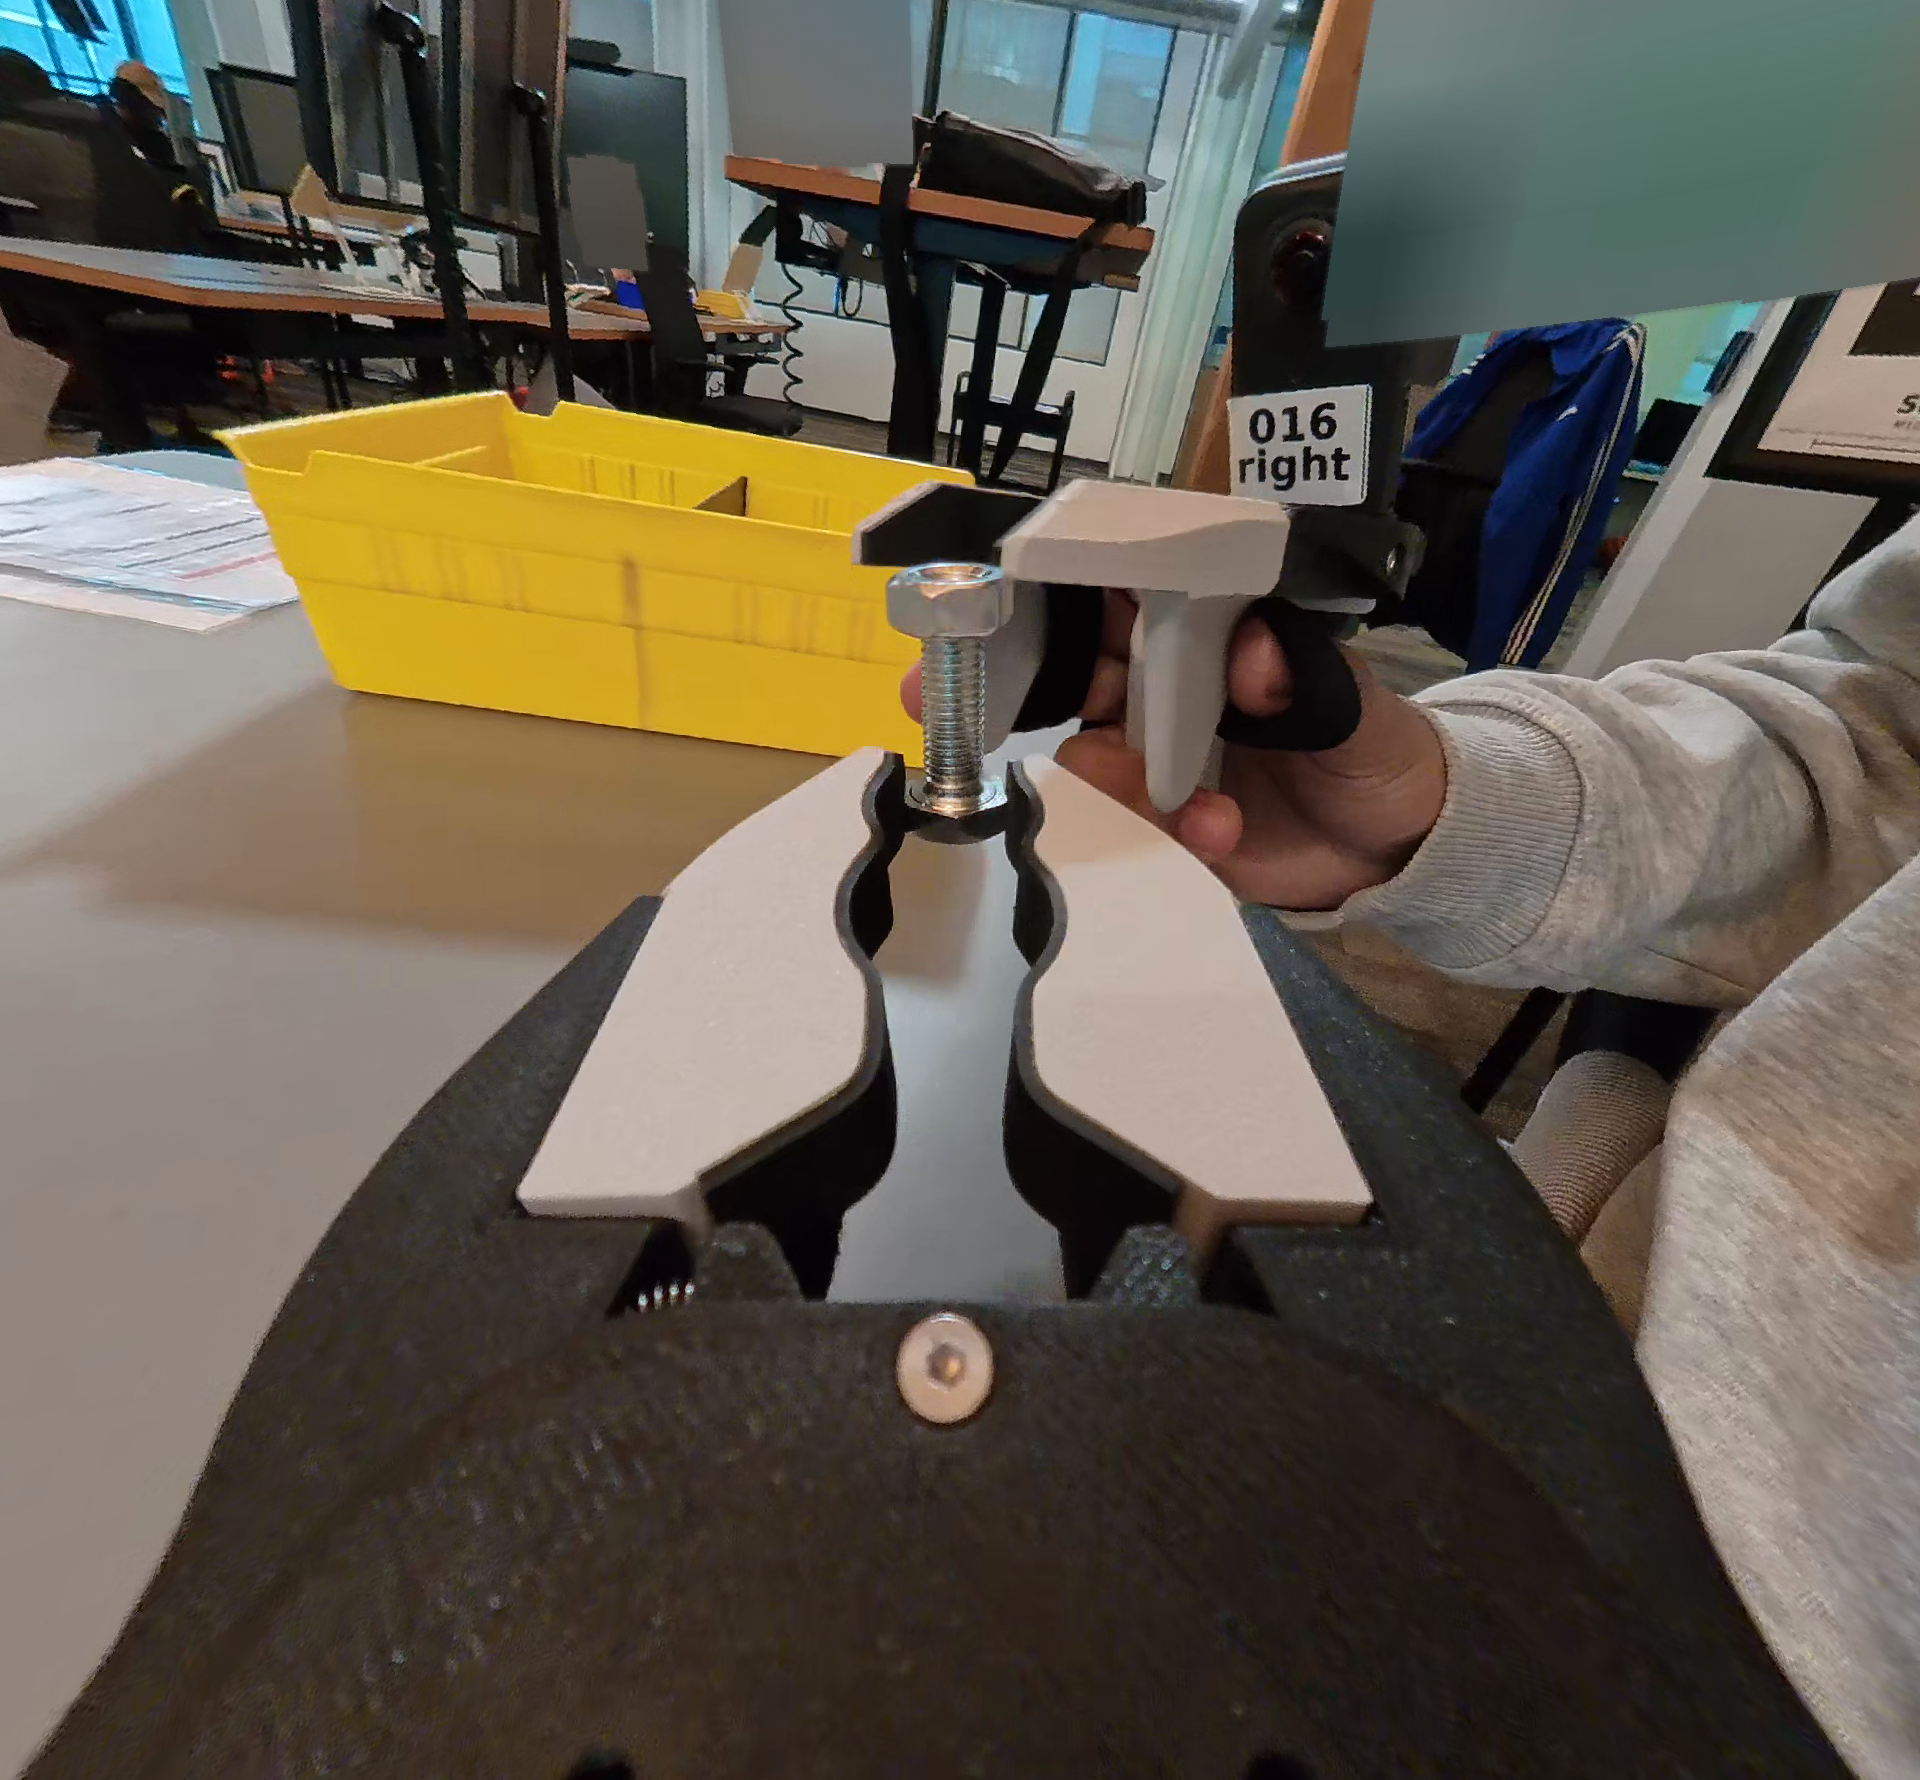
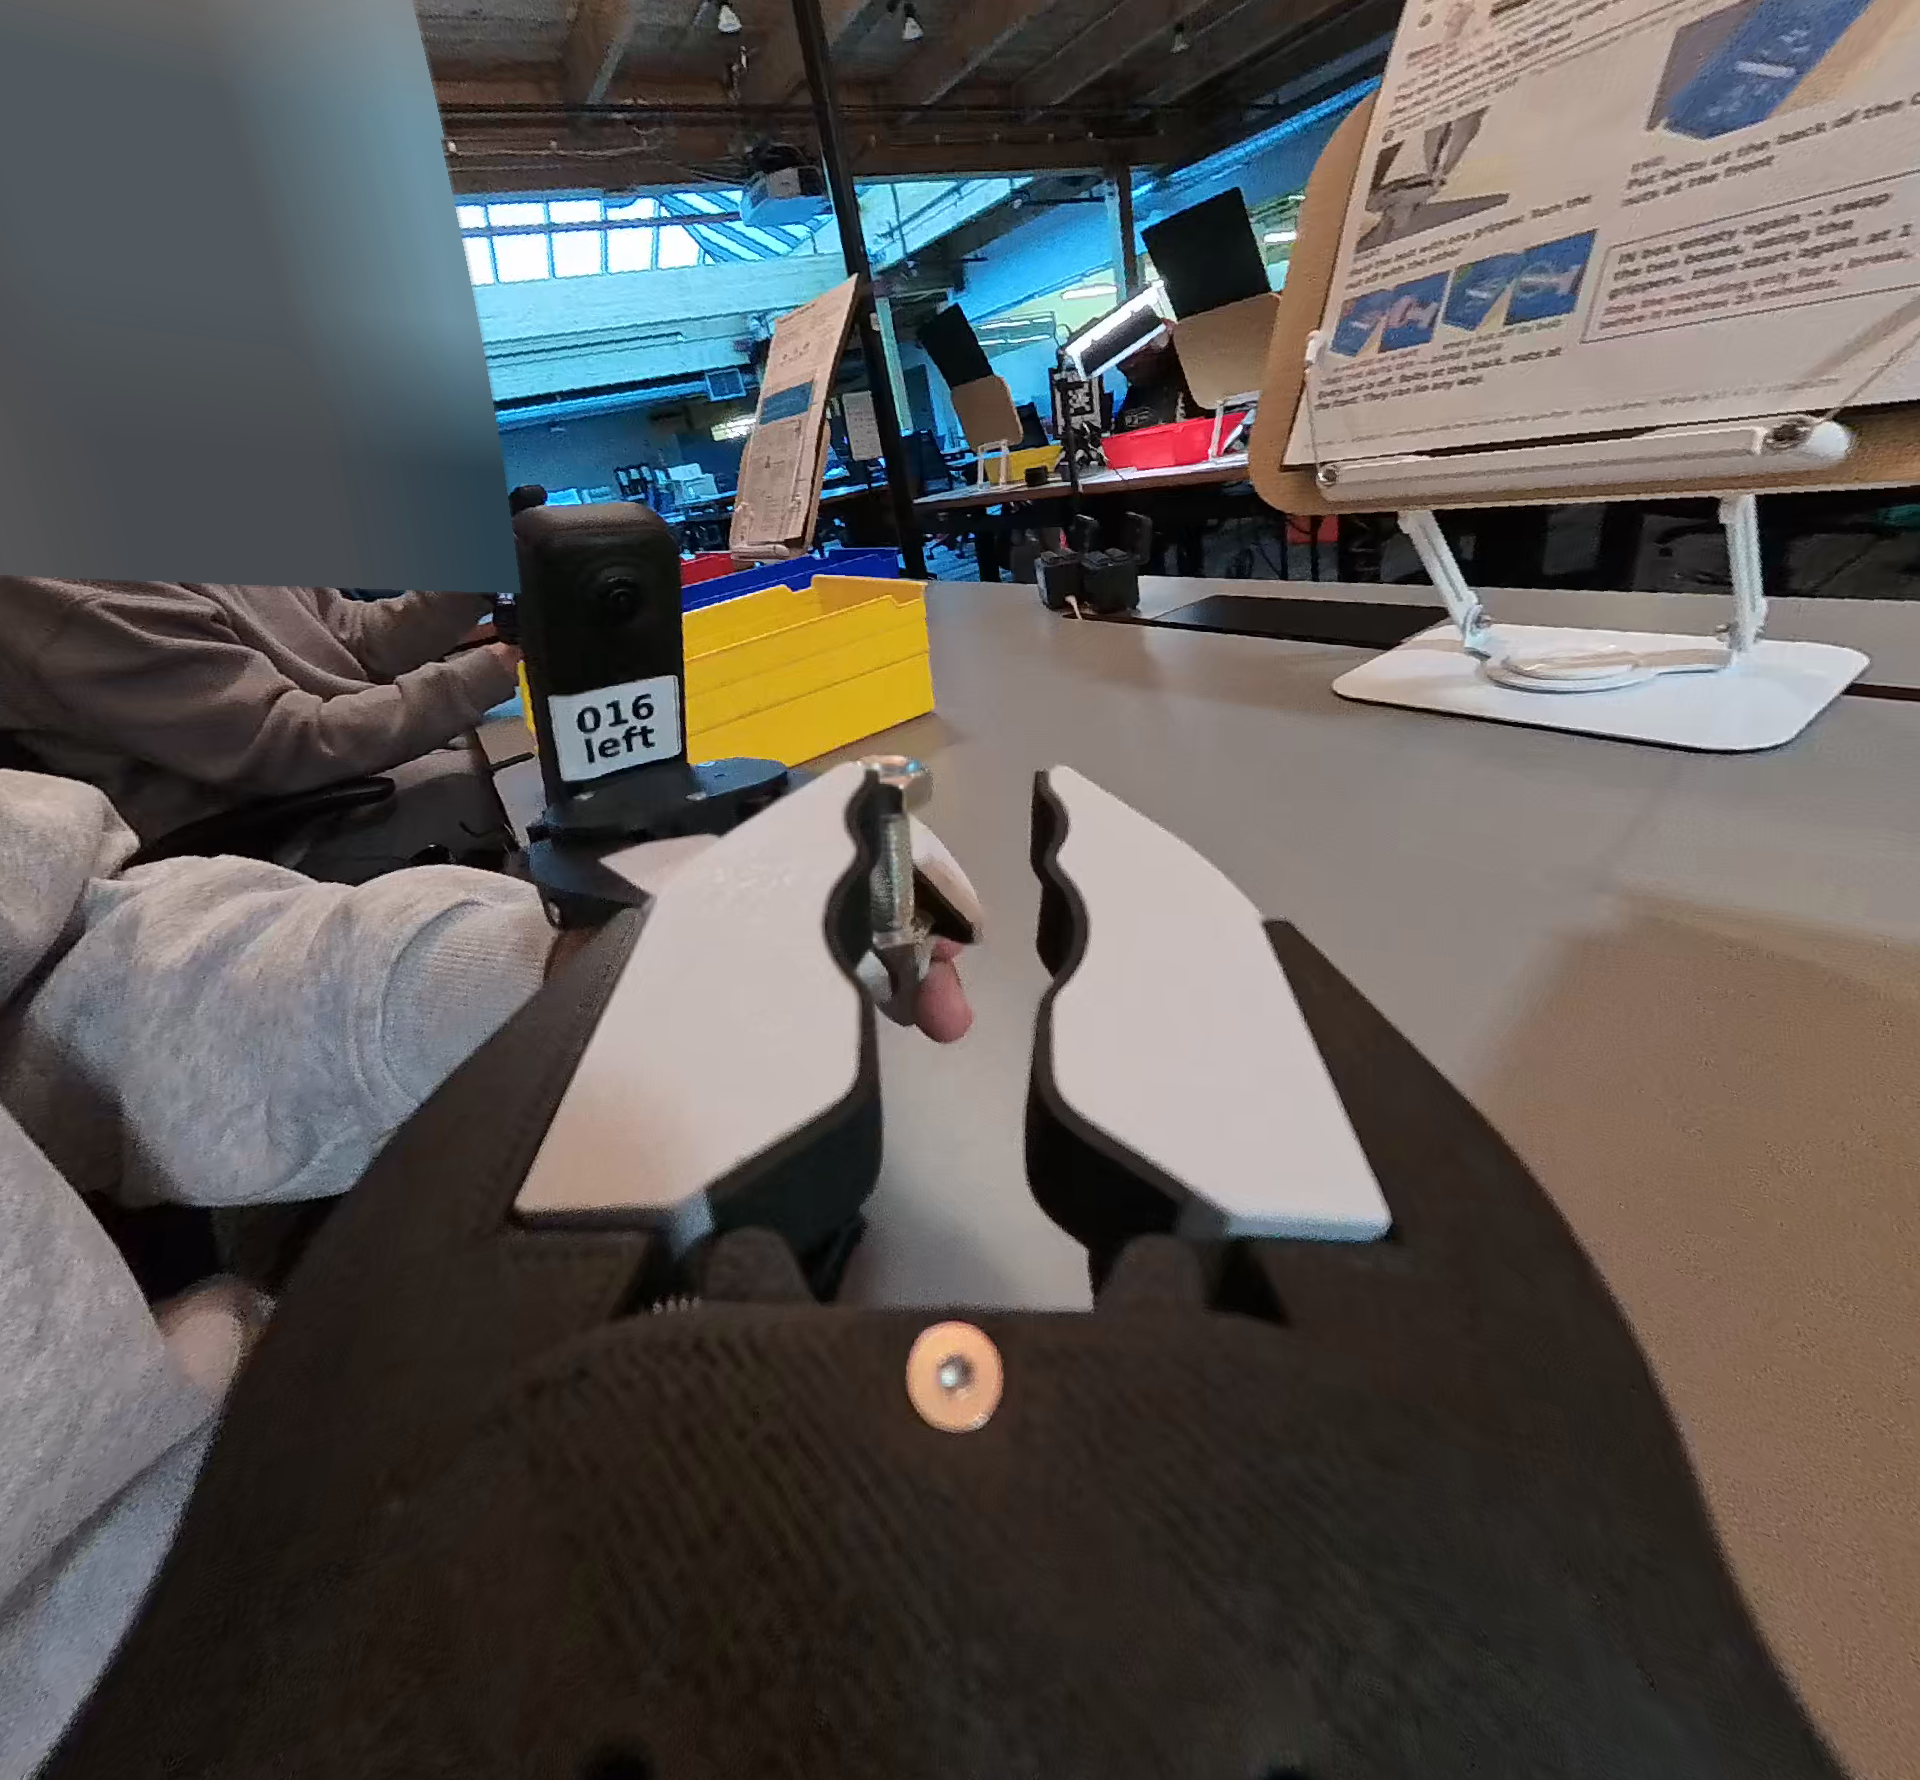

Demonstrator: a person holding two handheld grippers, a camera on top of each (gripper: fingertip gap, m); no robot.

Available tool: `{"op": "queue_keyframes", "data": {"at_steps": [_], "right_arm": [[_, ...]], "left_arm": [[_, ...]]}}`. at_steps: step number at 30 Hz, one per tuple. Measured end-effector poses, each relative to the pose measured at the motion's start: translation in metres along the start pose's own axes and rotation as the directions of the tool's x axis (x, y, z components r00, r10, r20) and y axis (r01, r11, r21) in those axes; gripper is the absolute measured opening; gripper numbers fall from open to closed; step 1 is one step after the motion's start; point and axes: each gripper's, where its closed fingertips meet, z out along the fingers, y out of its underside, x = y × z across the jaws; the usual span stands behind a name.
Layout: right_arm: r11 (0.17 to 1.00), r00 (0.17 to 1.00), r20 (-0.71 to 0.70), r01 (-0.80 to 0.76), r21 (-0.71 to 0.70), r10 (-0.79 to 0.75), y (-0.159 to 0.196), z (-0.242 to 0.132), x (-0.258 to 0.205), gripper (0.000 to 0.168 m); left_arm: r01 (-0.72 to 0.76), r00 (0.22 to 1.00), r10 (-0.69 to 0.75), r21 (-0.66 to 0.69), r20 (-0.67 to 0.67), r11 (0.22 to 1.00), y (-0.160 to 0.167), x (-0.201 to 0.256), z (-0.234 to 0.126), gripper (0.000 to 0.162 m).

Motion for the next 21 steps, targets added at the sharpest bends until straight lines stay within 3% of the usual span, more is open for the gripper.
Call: {"op": "queue_keyframes", "data": {"at_steps": [9,17,21], "right_arm": [[0.986,0.988,0.011,0.155,-0.059,-0.154,0.007,0.005,-0.013,0.029],[0.991,0.991,-0.034,0.125,-0.043,-0.126,0.003,0.001,-0.002,0.022],[0.99,0.991,0.008,0.137,-0.017,-0.137,-0.001,0.001,-0.011,0.024]], "left_arm": [[-0.008,1.0,0.008,-0.002,0.001,1.0,0.0,0.0,0.0,0.019],[-0.003,1.0,0.003,0.002,0.002,1.0,-0.001,-0.001,0.0,0.019],[-0.008,1.0,0.008,-0.001,0.001,1.0,0.0,0.0,0.0,0.019]]}}
